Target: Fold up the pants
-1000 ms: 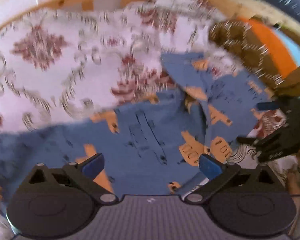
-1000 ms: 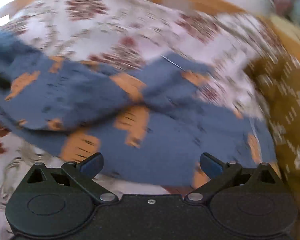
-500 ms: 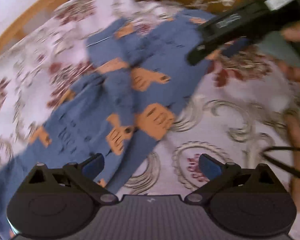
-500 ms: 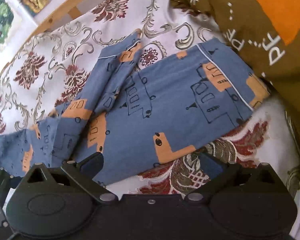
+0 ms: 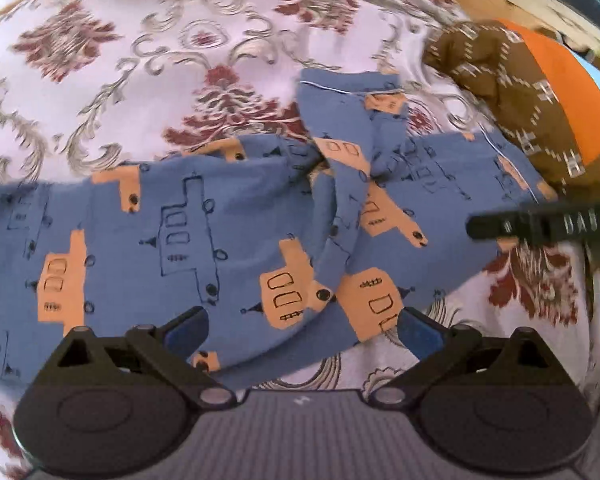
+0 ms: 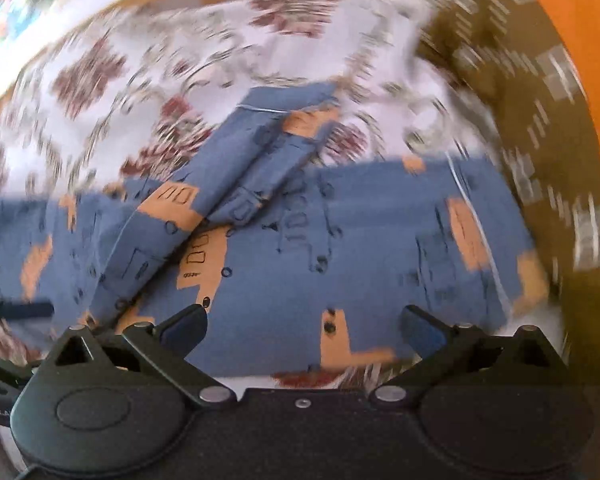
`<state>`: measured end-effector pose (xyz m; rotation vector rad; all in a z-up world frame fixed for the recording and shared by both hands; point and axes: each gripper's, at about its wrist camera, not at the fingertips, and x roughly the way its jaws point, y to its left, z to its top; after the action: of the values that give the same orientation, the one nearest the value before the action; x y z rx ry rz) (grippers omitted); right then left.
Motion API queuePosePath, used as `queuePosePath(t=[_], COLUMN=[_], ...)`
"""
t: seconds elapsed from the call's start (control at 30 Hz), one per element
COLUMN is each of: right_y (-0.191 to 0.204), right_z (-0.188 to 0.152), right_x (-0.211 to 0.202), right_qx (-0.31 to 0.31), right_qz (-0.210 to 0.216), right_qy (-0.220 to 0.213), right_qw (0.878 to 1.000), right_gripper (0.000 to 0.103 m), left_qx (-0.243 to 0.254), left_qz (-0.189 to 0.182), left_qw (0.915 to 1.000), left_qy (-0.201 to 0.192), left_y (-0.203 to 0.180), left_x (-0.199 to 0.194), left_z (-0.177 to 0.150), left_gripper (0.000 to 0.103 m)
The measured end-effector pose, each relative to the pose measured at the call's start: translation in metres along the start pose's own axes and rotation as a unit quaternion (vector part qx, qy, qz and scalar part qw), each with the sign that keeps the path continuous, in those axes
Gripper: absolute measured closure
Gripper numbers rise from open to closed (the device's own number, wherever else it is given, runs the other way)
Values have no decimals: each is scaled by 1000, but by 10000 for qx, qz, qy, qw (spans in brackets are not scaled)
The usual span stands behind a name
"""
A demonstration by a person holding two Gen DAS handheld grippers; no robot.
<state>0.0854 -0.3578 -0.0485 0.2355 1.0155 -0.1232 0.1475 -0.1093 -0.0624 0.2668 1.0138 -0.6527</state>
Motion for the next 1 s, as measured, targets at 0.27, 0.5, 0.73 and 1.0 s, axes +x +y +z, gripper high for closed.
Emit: queuePosePath(t=[0.27,0.5,0.73,1.0], right_y=[49,81,87,81], right_z=[105,175,189,183], right_x=[49,101,128,137], right_qx=[-1148,-1361,-1418,-1092], right_qz=[151,70,-251,-359], right_qy=[505,569,513,385], right_qw=[9920,9890,9883,9926], right_gripper=[1,4,38,99], left_qx=[902,1161,744,799], left_qz=[596,1125,845,531], left_qw=[9940,9847,9920,9939], left_qy=[-171,-648,-576,-538], left_y=[-23,-24,-13,-12], left_x=[32,24,29,28], left_z=[-1,0,8,2], left_gripper=[0,0,15,52])
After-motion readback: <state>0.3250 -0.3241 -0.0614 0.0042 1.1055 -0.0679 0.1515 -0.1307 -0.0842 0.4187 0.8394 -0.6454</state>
